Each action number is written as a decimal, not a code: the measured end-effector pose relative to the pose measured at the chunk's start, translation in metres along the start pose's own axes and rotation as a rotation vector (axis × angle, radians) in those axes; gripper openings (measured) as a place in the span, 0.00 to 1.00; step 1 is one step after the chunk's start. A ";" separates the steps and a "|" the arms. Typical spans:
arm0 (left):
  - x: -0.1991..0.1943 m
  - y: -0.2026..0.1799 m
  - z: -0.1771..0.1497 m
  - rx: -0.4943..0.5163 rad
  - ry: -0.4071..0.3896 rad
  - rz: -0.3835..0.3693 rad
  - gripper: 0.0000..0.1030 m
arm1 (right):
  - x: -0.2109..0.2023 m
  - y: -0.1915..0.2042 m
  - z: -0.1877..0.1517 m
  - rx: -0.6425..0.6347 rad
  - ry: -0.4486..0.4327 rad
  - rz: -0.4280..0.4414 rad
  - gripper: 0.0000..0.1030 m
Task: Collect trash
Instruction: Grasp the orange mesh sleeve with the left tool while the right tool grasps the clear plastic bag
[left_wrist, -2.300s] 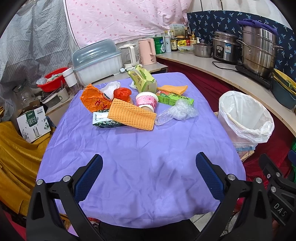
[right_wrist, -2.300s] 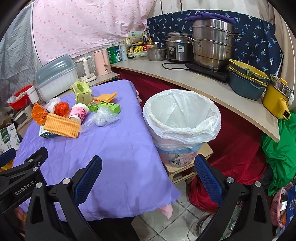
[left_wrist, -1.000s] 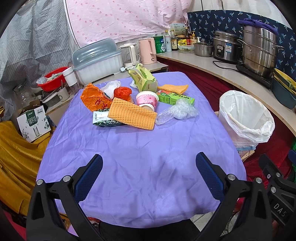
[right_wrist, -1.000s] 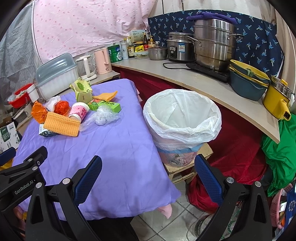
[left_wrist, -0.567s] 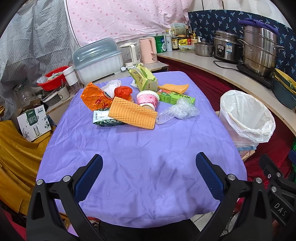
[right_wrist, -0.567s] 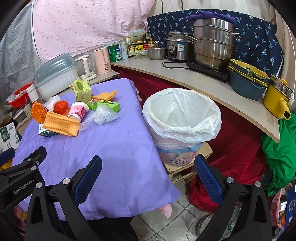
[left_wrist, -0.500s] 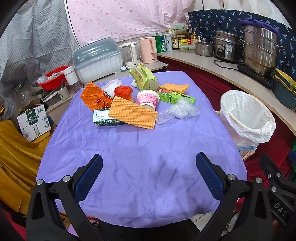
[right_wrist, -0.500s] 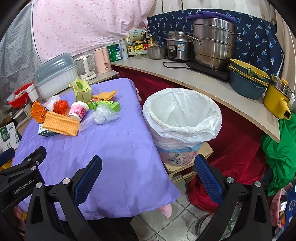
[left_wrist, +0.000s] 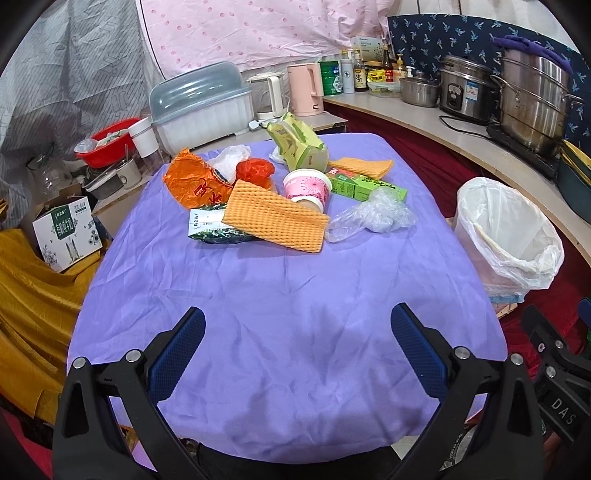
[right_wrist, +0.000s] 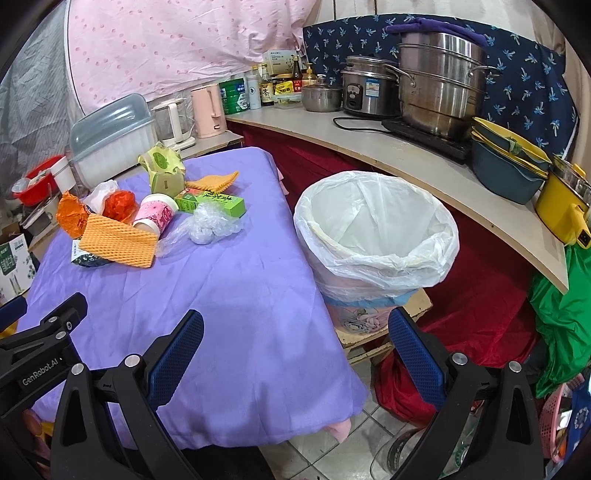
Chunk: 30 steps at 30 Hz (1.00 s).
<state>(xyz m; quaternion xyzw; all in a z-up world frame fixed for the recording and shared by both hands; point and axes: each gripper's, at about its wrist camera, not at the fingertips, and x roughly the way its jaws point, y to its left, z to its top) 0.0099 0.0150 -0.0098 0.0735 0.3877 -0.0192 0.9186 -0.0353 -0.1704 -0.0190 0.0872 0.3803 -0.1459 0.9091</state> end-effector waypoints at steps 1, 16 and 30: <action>0.005 0.004 0.002 -0.010 0.005 0.004 0.93 | 0.003 0.002 0.002 -0.004 0.001 -0.001 0.93; 0.091 0.062 0.041 -0.169 0.081 0.026 0.93 | 0.084 0.057 0.043 -0.058 0.030 0.056 0.93; 0.164 0.066 0.077 -0.241 0.129 -0.008 0.93 | 0.170 0.101 0.091 -0.044 0.059 0.102 0.92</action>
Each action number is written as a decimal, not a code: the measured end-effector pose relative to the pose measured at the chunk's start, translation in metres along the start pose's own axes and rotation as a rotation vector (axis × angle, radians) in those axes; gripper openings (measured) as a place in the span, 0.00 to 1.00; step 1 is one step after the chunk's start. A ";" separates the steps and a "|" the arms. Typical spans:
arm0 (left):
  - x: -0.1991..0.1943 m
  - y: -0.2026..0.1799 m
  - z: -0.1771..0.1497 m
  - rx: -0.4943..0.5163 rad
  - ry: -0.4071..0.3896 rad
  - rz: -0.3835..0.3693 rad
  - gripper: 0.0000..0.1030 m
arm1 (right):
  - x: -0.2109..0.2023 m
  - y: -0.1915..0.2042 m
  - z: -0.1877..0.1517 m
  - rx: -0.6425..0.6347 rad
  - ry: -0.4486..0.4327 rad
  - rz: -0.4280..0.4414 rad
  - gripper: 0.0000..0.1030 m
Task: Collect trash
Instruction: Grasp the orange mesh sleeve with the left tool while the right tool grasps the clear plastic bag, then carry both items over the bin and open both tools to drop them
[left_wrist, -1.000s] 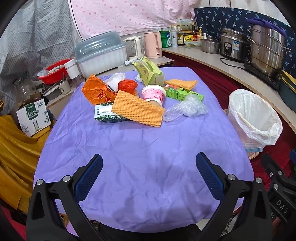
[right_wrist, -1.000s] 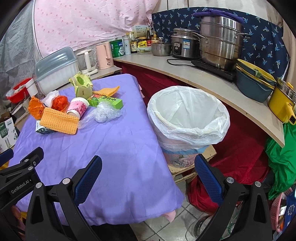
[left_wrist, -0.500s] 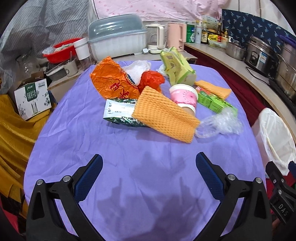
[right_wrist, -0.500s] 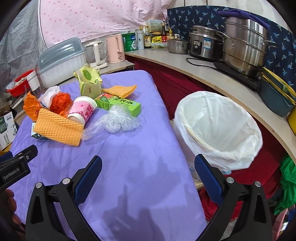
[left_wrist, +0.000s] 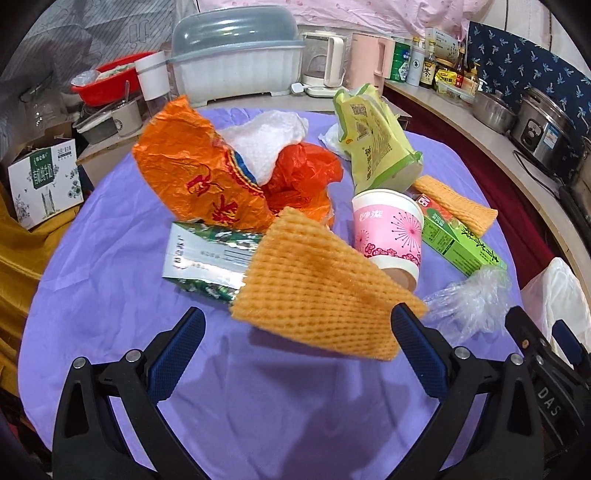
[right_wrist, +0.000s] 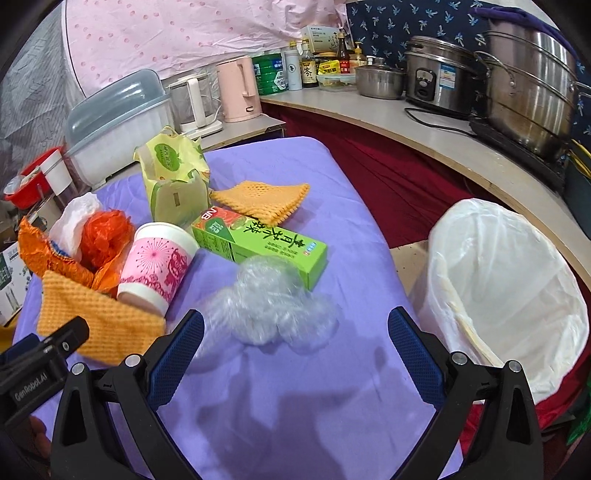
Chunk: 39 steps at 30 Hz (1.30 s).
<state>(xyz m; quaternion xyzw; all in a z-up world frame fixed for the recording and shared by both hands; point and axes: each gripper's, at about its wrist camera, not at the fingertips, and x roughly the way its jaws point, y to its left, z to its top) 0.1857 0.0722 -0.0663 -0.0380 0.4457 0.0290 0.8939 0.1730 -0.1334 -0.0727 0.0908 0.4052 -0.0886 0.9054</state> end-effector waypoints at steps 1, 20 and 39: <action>0.003 -0.001 0.001 -0.002 0.003 -0.004 0.93 | 0.004 0.002 0.002 0.000 0.002 0.004 0.92; 0.017 -0.017 -0.004 0.041 0.041 -0.080 0.29 | 0.046 0.017 -0.003 -0.002 0.099 0.117 0.36; -0.066 -0.042 -0.010 0.114 -0.106 -0.161 0.09 | -0.040 -0.024 -0.005 0.052 -0.024 0.114 0.25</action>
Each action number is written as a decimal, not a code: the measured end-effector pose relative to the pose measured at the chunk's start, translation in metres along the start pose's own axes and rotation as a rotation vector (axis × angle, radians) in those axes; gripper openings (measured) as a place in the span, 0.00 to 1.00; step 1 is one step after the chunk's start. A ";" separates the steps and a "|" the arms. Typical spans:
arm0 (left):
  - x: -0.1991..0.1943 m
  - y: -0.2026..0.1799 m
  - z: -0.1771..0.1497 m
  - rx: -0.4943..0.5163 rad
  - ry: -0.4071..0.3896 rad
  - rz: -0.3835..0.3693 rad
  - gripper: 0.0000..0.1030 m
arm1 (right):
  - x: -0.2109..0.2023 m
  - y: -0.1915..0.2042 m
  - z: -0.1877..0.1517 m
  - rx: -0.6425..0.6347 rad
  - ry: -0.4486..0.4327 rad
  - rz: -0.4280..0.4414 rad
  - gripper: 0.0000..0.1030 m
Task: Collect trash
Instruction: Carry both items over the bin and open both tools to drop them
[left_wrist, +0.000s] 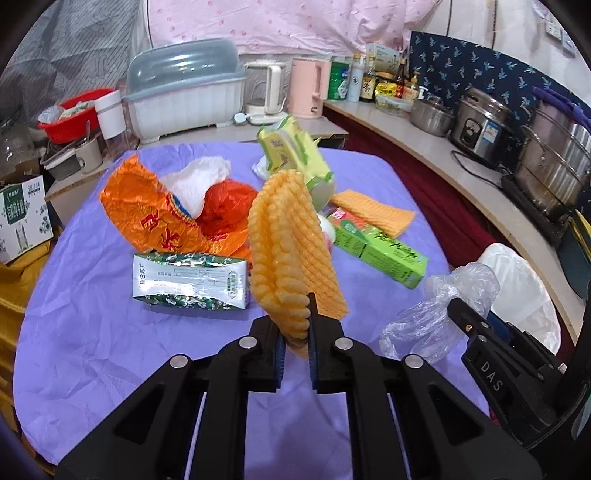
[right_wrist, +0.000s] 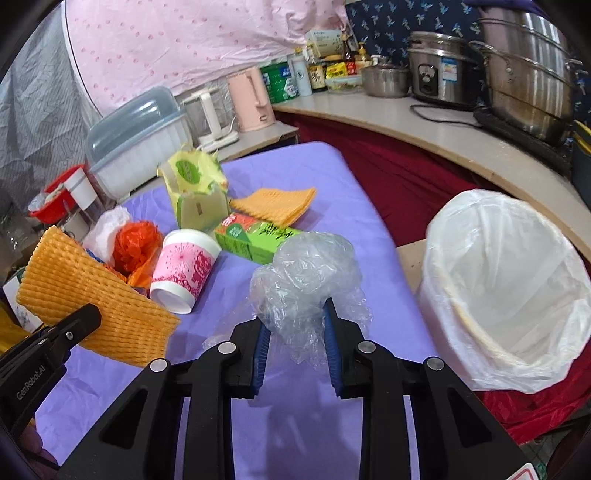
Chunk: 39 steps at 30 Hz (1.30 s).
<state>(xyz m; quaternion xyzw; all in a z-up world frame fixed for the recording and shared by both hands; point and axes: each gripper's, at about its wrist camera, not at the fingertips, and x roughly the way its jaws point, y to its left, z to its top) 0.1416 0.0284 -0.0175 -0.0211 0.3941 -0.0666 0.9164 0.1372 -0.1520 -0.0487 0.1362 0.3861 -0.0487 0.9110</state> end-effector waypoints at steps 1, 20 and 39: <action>-0.004 -0.003 0.001 0.008 -0.007 -0.004 0.09 | -0.007 -0.004 0.001 0.003 -0.014 -0.007 0.25; -0.050 -0.173 0.011 0.281 -0.067 -0.275 0.09 | -0.099 -0.156 0.027 0.147 -0.179 -0.255 0.25; 0.031 -0.282 -0.009 0.454 0.078 -0.381 0.10 | -0.062 -0.246 0.038 0.234 -0.113 -0.325 0.25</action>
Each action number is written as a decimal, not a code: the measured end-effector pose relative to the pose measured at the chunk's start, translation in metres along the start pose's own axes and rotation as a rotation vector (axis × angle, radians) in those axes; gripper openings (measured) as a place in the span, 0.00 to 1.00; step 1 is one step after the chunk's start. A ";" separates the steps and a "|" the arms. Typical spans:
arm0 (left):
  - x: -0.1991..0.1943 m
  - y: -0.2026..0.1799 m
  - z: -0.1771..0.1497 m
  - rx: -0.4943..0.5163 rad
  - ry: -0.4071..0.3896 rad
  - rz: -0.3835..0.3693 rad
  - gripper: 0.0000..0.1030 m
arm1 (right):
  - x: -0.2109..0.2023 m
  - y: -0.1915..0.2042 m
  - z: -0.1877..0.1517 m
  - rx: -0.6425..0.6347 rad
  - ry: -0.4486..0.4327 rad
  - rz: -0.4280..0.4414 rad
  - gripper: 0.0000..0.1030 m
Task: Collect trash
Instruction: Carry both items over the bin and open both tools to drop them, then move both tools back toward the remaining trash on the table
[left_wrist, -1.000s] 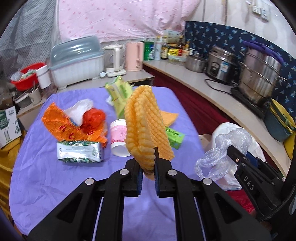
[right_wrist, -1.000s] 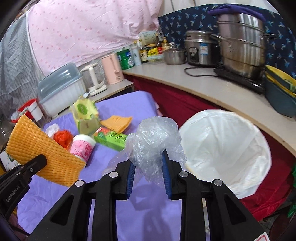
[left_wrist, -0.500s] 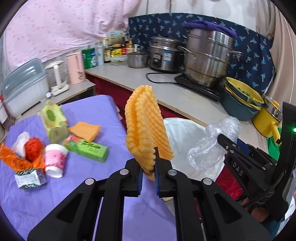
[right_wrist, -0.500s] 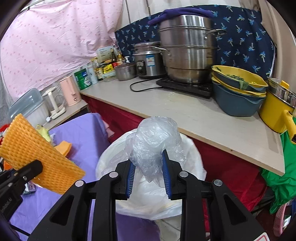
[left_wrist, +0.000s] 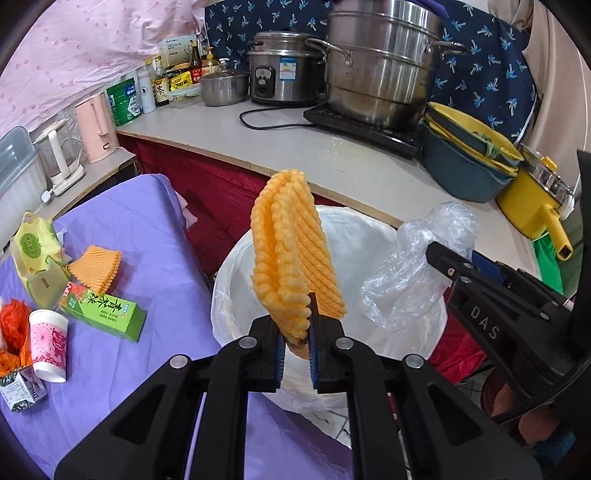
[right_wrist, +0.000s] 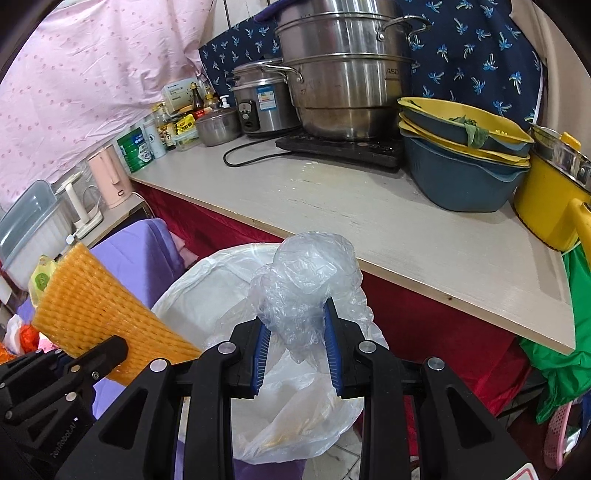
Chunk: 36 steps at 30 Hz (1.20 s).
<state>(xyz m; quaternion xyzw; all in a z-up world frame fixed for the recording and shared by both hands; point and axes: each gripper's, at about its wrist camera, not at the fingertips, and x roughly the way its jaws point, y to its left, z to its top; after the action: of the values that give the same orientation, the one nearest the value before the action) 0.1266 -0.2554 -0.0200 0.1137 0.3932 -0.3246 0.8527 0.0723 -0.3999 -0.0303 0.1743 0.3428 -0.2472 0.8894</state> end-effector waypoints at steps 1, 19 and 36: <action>0.003 0.001 0.000 -0.005 0.008 0.001 0.10 | 0.003 0.000 -0.001 -0.002 0.006 -0.003 0.25; 0.008 0.024 0.000 -0.094 0.006 0.049 0.48 | 0.009 0.012 0.002 0.015 -0.002 0.015 0.46; -0.043 0.061 -0.003 -0.146 -0.093 0.156 0.68 | -0.036 0.058 0.002 -0.060 -0.067 0.071 0.54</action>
<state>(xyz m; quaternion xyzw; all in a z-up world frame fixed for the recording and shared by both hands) 0.1436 -0.1880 0.0063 0.0662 0.3658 -0.2326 0.8987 0.0827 -0.3421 0.0048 0.1513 0.3137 -0.2109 0.9134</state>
